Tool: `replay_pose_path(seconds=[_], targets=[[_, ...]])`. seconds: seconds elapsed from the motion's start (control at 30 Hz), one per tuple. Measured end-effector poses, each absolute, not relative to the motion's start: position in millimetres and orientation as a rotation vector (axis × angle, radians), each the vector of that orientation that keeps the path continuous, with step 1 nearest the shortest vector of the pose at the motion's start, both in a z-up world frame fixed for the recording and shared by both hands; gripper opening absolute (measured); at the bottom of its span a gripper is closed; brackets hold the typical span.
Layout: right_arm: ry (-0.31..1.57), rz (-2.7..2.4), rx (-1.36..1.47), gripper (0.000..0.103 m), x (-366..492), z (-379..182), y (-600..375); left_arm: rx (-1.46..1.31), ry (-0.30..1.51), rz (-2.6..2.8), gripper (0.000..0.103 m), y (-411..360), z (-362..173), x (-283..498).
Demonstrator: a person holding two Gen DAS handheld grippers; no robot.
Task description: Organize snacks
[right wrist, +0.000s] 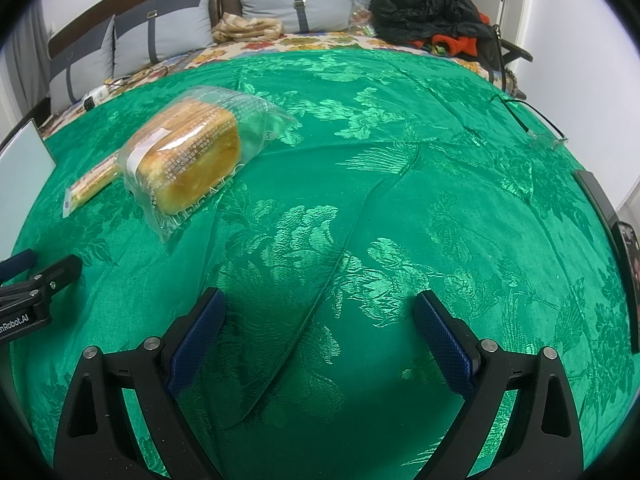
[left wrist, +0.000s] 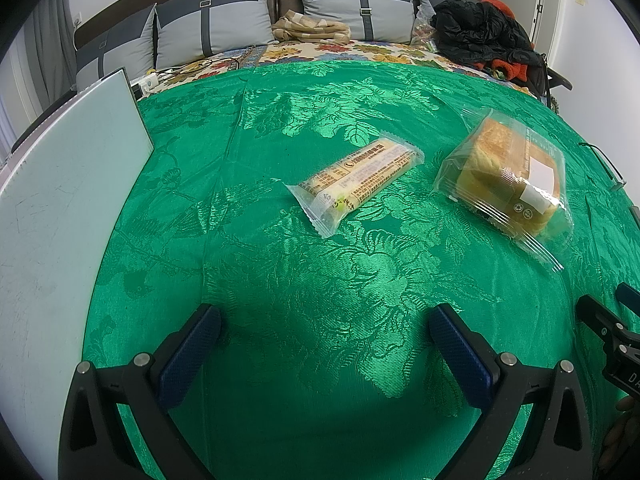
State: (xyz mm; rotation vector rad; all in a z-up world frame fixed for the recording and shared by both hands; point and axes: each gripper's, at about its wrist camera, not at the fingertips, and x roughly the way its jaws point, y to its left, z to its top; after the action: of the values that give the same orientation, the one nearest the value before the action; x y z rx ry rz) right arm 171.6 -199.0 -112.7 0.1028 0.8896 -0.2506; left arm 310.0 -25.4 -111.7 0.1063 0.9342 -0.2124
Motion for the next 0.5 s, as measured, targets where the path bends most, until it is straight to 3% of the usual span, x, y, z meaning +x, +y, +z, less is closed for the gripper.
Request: replay_pose_path(seconds=[0.5], targets=[[0.889, -0.252, 0.103, 0.097, 171.3, -112.7, -199.3, 0.106, 0.934, -0.213, 0.103, -25.5, -111.8, 310.1]])
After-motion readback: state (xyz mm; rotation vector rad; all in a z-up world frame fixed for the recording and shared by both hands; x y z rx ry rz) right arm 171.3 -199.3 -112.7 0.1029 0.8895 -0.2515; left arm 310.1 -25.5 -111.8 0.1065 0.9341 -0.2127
